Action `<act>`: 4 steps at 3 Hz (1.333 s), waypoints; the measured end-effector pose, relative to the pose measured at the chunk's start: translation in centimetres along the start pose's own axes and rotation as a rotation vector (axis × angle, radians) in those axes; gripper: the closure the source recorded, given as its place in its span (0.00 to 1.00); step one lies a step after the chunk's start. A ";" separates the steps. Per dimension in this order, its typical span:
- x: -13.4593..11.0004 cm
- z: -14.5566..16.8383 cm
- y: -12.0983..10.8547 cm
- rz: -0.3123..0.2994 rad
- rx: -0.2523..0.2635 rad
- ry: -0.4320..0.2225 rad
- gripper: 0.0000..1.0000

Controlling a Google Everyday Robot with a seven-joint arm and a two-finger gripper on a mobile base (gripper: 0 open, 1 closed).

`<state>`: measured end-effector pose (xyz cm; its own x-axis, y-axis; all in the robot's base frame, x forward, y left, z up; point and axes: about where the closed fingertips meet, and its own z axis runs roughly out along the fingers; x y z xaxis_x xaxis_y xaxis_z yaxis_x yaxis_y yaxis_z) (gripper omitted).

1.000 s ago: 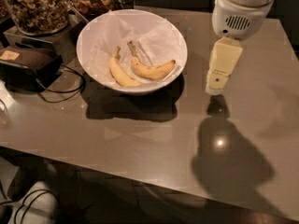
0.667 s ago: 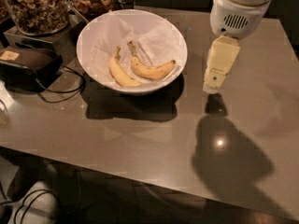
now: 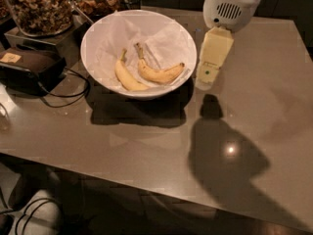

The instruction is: Pick banana from white bowl

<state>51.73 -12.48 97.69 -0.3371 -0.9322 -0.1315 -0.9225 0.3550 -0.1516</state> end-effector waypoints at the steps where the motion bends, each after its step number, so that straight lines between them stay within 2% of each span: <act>1: -1.9 0.0 0.1 -0.016 -0.013 -0.017 0.01; 3: -5.0 1.0 -0.3 -0.032 -0.039 -0.032 0.26; 4: -6.0 1.5 -0.5 -0.033 -0.052 -0.034 0.30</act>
Offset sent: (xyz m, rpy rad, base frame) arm -0.0271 0.0239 -0.0081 -0.0654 0.2227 0.0443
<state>54.52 -6.97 97.08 -0.3009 -0.9400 -0.1611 -0.9417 0.3195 -0.1054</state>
